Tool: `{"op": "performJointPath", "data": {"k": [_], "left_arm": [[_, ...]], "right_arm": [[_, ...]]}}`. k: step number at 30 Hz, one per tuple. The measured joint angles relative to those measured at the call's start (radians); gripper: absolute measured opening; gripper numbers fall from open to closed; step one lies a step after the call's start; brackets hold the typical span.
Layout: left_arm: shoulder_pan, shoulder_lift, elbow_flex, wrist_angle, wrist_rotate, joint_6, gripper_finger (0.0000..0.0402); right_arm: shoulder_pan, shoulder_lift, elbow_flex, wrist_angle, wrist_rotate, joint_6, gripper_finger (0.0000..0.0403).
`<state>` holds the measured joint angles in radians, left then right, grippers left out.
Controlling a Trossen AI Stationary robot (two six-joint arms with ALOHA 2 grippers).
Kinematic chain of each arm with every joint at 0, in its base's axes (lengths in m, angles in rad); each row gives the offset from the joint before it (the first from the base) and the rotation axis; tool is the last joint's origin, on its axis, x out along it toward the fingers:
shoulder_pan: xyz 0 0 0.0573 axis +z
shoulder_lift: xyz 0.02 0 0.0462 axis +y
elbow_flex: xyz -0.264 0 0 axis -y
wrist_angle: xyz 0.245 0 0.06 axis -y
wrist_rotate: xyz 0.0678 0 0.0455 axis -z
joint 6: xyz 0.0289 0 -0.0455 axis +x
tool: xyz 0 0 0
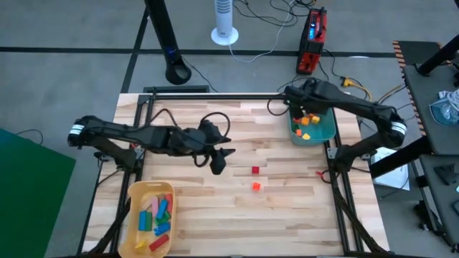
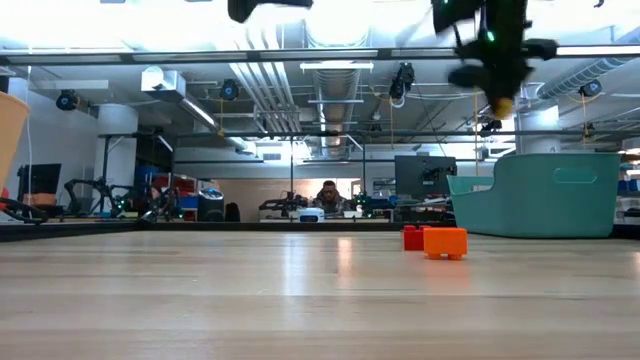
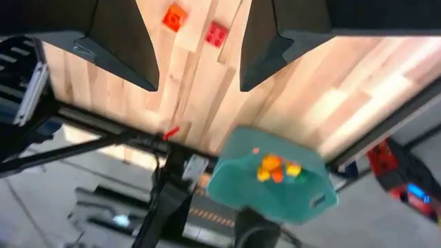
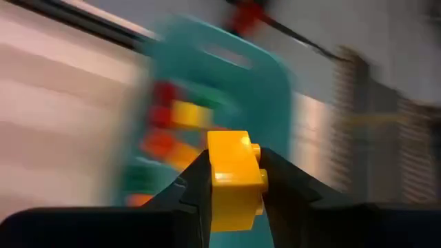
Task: Sort blocks
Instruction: Put the yellow 4-stud game piece into the green bin, then put the red 4-stud game piece into the green bin
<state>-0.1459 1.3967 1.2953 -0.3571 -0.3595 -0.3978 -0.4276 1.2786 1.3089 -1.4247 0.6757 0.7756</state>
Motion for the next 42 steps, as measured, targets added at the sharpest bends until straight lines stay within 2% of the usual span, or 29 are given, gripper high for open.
{"op": "performJointPath", "data": {"k": [2, 6, 15, 20, 24, 28, 33, 38, 40, 42], "left_arm": [[0.0, 0.02, 0.0, -0.003, 0.0, -0.015, 0.019], [0.0, 0.053, 0.0, 0.001, 0.0, -0.037, 0.019], [-0.001, 0.101, 0.0, 0.0, 0.002, -0.121, 0.019], [-0.001, 0.137, 0.0, 0.018, 0.002, -0.222, 0.019], [-0.001, 0.193, 0.0, 0.022, 0.003, -0.373, 0.019], [0.0, 0.266, 0.0, 0.036, 0.011, -0.582, 0.019], [0.011, 0.374, 0.006, 0.109, 0.066, -0.786, 0.019], [0.043, 0.503, 0.102, 0.067, 0.195, -0.919, 0.019], [0.044, 0.553, 0.165, 0.036, 0.214, -0.932, 0.019], [0.042, 0.598, 0.243, -0.061, 0.225, -0.945, 0.019]], "right_arm": [[-0.067, 0.036, -0.002, -0.056, 0.013, -0.021, 0.0095], [-0.144, 0.089, -0.007, -0.045, -0.006, -0.113, 0.0124], [-0.168, 0.109, -0.004, 0.004, -0.033, -0.152, 0.018], [-0.115, 0.034, 0.0, 0.03, -0.169, -0.135, 0.0198], [-0.044, -0.051, 0.0, 0.033, -0.254, -0.042, 0.0209], [0.026, -0.126, 0.0, 0.063, -0.284, 0.028, 0.0221], [0.097, -0.176, 0.0, 0.144, -0.288, 0.038, 0.0238], [0.123, -0.168, 0.0, 0.181, -0.294, 0.038, 0.0257], [0.123, -0.155, 0.0, 0.181, -0.316, 0.028, 0.0264], [0.123, -0.138, -0.001, 0.181, -0.341, 0.02, 0.027]]}}
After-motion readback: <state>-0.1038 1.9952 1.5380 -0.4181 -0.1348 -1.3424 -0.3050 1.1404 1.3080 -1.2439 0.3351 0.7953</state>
